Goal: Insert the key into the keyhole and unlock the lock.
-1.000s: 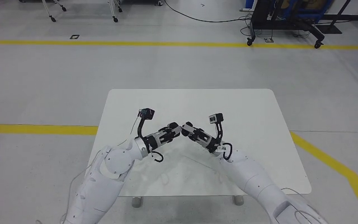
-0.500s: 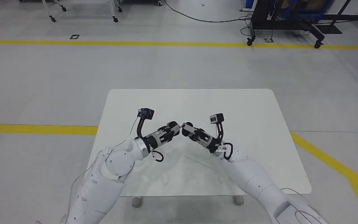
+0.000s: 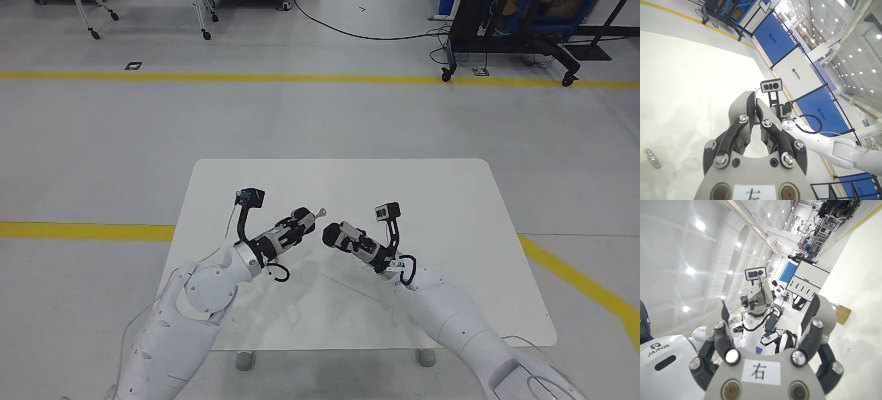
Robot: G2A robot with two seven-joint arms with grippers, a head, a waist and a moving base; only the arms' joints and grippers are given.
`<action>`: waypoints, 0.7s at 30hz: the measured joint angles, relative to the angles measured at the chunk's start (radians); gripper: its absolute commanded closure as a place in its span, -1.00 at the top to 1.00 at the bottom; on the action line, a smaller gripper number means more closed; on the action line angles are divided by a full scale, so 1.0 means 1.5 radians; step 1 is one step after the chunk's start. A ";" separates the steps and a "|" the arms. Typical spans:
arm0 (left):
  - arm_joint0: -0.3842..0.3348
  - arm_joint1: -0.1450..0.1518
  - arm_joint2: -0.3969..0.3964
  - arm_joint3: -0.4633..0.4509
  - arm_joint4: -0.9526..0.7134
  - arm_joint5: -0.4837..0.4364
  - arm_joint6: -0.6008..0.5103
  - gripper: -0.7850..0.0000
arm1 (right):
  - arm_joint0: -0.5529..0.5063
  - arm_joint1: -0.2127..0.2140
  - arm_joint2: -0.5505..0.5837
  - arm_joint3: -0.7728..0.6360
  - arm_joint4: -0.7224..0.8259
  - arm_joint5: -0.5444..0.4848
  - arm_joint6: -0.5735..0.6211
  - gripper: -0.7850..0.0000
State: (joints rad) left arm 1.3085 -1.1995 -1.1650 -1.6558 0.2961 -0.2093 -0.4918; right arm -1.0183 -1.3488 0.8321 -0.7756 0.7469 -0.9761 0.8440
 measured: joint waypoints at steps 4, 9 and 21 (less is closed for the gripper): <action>-0.009 -0.001 -0.011 0.046 -0.037 0.002 0.001 -1.00 | 0.004 0.002 0.004 0.003 -0.006 0.000 -0.004 1.00; -0.035 0.003 -0.021 0.104 -0.120 -0.044 -0.101 -1.00 | 0.032 0.035 0.051 0.019 -0.198 0.021 -0.058 1.00; -0.109 0.007 0.015 0.173 -0.246 -0.110 -0.375 -1.00 | -0.040 0.094 0.115 -0.168 -0.242 0.162 0.148 -0.04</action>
State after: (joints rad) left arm 1.1445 -1.1891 -1.1427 -1.3964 -0.0732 -0.3738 -1.0537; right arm -1.0789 -1.2073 1.0049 -1.0276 0.3836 -0.7328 1.0662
